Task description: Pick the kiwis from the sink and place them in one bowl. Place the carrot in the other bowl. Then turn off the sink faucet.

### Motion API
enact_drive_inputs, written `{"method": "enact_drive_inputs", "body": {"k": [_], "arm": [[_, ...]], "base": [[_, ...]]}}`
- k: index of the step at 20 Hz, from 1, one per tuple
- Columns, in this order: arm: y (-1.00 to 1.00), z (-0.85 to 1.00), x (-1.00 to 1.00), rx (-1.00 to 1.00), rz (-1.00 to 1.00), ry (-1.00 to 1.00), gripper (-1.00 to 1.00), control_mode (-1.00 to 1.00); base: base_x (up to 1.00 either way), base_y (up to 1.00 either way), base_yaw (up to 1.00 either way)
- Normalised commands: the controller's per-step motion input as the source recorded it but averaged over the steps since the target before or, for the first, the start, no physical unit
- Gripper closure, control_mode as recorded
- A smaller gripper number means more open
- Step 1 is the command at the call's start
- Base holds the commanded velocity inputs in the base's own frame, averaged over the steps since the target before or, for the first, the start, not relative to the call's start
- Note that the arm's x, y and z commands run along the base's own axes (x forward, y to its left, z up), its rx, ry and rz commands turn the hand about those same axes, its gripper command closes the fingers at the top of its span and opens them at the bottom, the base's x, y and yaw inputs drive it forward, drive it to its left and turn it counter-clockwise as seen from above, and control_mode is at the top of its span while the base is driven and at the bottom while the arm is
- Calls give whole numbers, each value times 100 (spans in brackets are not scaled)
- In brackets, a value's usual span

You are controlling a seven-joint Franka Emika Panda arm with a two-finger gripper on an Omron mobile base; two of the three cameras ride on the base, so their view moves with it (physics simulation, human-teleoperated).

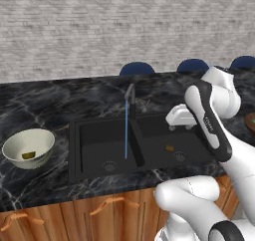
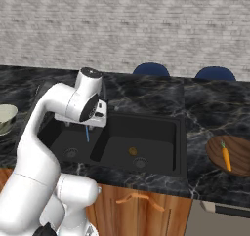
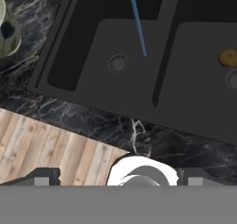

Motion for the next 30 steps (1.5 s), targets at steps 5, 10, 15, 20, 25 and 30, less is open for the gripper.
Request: {"method": "enact_drive_inputs", "body": {"k": [5,10,15,20,25,30], "arm": [[-61,-4,19,0,10,0,-100,-100],[-45,-8,21,-1,0,1,-100,-100],[-44,-22,22,-4,0,1,-100,-100],[-36,-36,31,-5,0,0,-100,-100],[-13,-45,38,-2,0,0,-100,-100],[0,-46,36,0,0,0,-100,-100]], "base": [[0,0,0],[0,0,0],[0,0,0],[0,0,0],[0,0,0],[0,0,0]]}}
